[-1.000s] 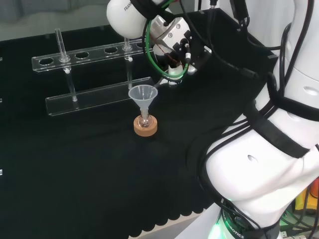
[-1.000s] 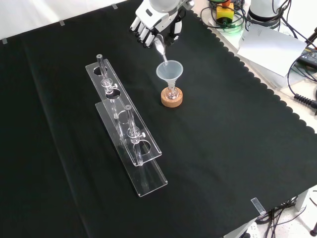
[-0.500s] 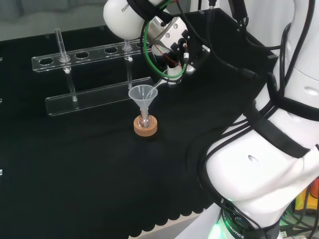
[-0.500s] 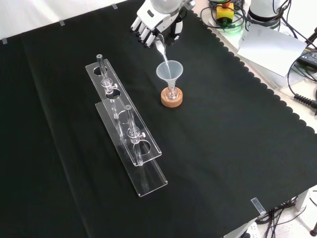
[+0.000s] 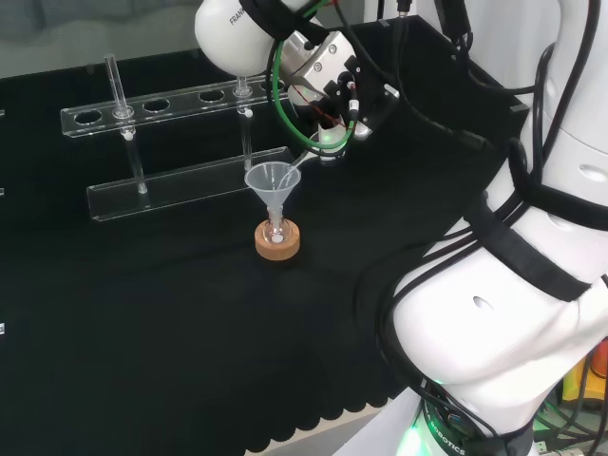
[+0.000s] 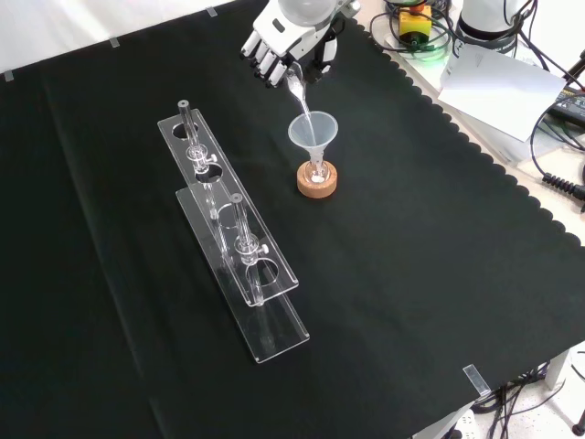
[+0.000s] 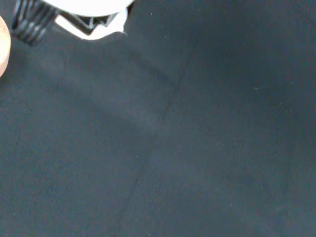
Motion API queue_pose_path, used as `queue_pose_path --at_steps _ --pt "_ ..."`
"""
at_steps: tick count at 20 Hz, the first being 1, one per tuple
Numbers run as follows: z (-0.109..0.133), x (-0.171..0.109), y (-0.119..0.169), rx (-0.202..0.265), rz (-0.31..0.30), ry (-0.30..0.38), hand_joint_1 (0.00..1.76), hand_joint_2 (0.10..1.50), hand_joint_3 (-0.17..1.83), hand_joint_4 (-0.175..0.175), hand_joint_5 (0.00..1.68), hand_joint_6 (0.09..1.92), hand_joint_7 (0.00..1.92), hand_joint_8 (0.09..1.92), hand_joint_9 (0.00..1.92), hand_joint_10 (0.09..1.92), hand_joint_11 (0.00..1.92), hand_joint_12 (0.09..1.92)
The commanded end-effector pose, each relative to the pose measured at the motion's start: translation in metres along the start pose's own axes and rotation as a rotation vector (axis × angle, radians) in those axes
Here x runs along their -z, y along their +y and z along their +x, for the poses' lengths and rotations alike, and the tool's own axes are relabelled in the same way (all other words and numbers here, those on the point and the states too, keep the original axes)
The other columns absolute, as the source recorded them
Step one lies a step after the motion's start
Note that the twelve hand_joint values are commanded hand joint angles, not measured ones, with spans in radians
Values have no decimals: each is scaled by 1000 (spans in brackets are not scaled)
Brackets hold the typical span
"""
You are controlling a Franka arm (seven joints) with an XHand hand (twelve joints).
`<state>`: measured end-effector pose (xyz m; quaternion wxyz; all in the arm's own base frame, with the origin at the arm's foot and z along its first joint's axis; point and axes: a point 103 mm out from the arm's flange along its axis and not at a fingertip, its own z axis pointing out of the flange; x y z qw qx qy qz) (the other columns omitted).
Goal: Pour all the NaCl from the weighing funnel into the round-bottom flask.
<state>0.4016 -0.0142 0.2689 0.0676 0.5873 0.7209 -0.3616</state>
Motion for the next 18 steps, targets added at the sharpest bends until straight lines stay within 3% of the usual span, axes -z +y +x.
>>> queue_pose_path --at_steps 1,18 --pt "1 1 0 1 -1 -7 1106 614 808 175 1188 896 791 605 954 422 585 1227" --pt "4 8 -1 -4 1 -59 1105 615 808 175 1187 899 788 607 953 421 583 1228"
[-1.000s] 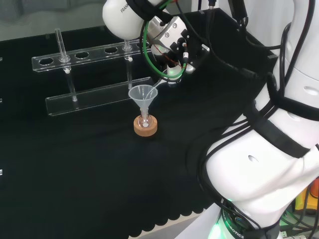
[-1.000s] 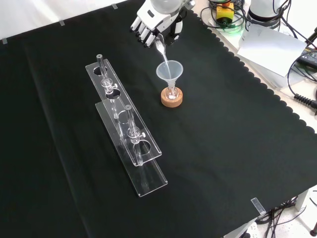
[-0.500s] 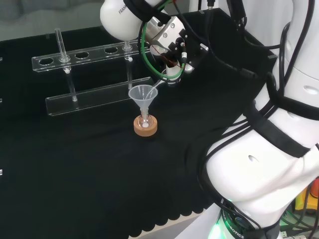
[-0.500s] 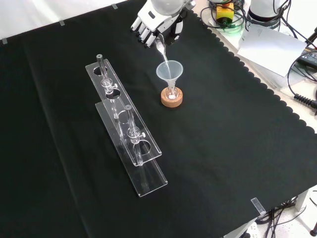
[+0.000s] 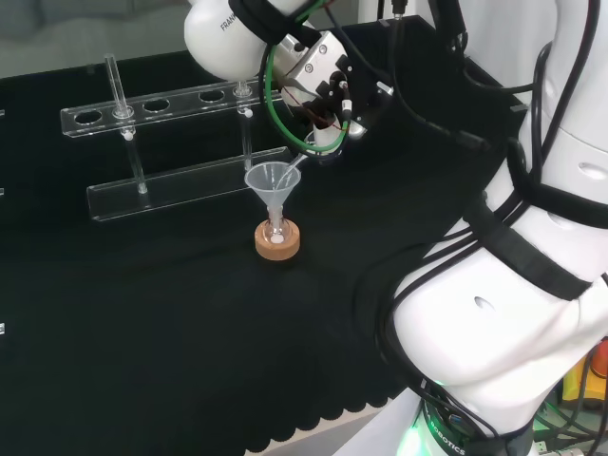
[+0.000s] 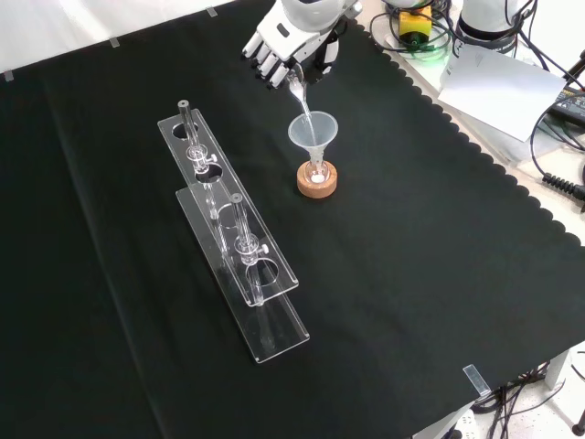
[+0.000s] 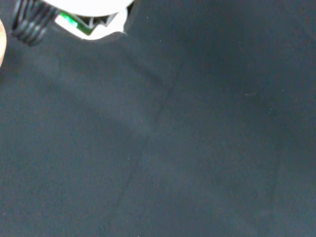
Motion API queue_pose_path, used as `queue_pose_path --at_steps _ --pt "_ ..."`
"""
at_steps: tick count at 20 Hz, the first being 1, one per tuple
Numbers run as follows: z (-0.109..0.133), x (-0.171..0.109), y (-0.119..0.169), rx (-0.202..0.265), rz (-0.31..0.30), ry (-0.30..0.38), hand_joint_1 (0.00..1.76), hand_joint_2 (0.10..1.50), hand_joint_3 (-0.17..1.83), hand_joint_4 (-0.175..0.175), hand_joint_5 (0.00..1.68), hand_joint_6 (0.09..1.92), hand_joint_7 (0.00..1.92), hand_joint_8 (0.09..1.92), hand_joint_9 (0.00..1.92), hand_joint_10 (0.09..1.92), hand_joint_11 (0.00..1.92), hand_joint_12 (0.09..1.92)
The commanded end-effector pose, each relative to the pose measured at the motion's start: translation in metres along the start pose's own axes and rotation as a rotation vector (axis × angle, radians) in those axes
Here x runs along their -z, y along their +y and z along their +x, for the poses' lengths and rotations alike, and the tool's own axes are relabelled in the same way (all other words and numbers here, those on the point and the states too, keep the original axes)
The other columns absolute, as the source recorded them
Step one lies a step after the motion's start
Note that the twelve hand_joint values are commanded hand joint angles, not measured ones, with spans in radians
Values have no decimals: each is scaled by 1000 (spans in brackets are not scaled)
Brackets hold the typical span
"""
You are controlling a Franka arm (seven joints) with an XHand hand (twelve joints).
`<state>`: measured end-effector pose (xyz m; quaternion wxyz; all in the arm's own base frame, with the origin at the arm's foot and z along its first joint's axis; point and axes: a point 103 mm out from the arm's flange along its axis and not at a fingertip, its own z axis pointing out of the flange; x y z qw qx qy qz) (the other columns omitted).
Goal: Pour all the NaCl from the weighing funnel into the round-bottom flask.
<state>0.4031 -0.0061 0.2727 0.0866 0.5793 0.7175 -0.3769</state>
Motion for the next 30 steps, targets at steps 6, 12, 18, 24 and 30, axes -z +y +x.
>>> queue_pose_path --at_steps 6,12,18,24,30 --pt "0 -1 0 2 0 -14 1105 615 808 175 1186 899 787 608 953 421 581 1228" --pt "2 0 2 15 -8 -31 1105 615 809 175 1186 899 786 609 953 420 580 1228" --pt "6 8 1 10 -3 -51 1105 615 809 175 1186 899 785 610 952 420 578 1228" --pt "6 8 2 6 3 -53 1105 615 809 175 1186 900 783 610 950 419 576 1227" --pt "6 8 2 2 7 -59 1105 615 809 175 1186 900 781 610 949 419 574 1227"
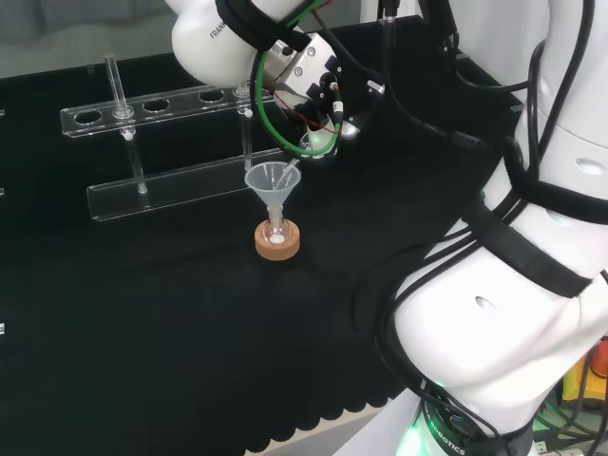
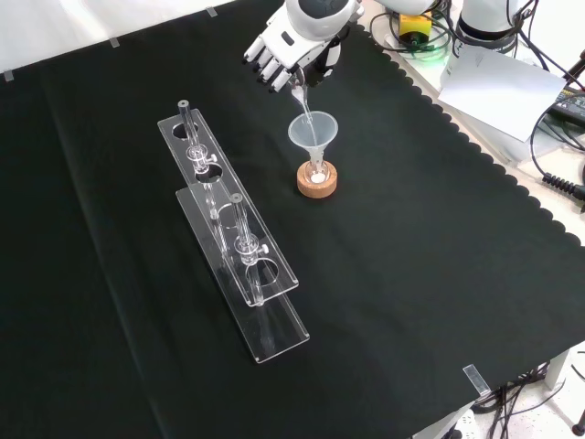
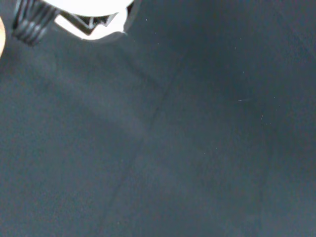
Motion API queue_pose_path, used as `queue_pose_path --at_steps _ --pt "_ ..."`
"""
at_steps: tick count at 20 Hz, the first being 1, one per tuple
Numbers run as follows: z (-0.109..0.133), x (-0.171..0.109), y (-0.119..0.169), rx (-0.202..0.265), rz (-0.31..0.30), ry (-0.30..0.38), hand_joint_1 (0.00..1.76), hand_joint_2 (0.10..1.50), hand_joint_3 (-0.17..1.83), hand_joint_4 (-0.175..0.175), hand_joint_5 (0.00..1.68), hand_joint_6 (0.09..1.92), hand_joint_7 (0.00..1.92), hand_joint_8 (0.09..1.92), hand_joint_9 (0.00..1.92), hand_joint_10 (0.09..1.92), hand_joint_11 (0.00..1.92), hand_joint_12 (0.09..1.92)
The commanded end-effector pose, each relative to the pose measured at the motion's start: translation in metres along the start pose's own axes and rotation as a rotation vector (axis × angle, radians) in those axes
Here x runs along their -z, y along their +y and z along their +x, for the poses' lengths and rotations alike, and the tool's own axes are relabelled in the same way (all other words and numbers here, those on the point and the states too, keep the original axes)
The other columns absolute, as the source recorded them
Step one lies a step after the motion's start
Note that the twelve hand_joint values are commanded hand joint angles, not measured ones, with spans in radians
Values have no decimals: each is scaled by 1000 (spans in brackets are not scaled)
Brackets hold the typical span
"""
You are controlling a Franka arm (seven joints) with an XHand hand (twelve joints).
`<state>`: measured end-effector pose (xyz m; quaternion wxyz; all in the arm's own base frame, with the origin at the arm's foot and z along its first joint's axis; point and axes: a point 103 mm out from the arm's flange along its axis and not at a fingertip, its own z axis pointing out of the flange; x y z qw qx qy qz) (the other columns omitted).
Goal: Pour all the NaCl from the weighing funnel into the round-bottom flask.
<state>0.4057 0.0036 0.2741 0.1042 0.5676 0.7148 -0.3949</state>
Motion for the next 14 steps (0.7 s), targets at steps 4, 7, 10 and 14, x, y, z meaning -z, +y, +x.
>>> queue_pose_path --at_steps 4,7,10,14 --pt "0 0 0 -3 4 -13 1105 615 809 175 1186 900 778 610 949 419 574 1227" --pt "1 3 -1 -5 5 -23 1105 615 809 175 1186 900 775 609 948 418 574 1226" --pt "2 5 -1 -4 3 -28 1105 615 808 175 1186 900 771 609 948 418 573 1226" --pt "1 4 -1 1 -1 -35 1105 615 808 175 1186 900 768 609 947 418 572 1225"
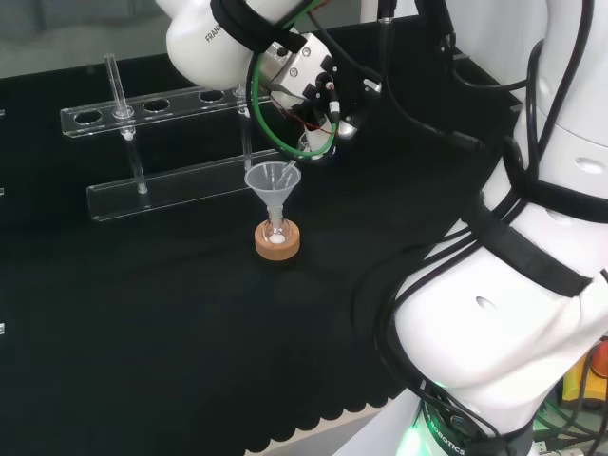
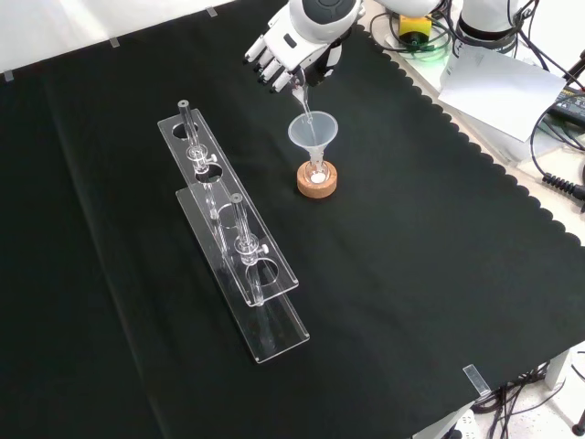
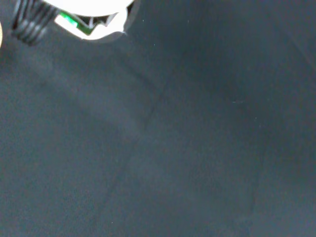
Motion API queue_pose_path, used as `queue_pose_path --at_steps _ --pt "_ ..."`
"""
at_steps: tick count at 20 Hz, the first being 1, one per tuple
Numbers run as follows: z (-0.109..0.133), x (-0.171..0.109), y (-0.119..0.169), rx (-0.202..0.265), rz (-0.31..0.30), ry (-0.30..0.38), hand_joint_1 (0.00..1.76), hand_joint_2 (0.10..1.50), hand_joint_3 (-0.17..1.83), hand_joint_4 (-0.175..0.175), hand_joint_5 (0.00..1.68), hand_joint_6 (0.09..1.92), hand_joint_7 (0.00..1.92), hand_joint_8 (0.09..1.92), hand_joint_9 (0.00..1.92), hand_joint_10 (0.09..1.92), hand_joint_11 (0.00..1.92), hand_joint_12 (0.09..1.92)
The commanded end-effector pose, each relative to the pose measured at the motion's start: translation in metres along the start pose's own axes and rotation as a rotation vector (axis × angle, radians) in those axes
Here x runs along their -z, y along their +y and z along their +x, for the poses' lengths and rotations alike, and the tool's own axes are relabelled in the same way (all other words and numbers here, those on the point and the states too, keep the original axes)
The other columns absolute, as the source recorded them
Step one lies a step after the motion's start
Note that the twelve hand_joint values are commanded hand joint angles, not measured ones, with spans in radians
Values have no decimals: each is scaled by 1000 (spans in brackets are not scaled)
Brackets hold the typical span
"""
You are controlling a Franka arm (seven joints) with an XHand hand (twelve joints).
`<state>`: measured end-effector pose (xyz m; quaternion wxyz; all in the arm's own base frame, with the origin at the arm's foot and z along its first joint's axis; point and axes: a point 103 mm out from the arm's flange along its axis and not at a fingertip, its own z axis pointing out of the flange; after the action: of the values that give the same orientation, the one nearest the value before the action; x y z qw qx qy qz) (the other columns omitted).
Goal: Pour all the NaCl from the weighing funnel into the round-bottom flask.
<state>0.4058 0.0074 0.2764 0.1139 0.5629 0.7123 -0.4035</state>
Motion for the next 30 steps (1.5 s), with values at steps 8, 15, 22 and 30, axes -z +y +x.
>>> queue_pose_path --at_steps 8,15,22,30 --pt "-1 2 -1 5 -1 -32 1105 616 808 175 1185 900 765 610 945 417 573 1224" --pt "2 5 -2 0 7 -51 1105 616 808 175 1185 901 763 612 944 417 576 1223" --pt "2 5 0 -1 17 -54 1105 616 807 175 1185 901 761 614 944 417 578 1221" --pt "2 6 0 0 16 -56 1105 616 807 175 1185 901 759 615 944 417 580 1218"
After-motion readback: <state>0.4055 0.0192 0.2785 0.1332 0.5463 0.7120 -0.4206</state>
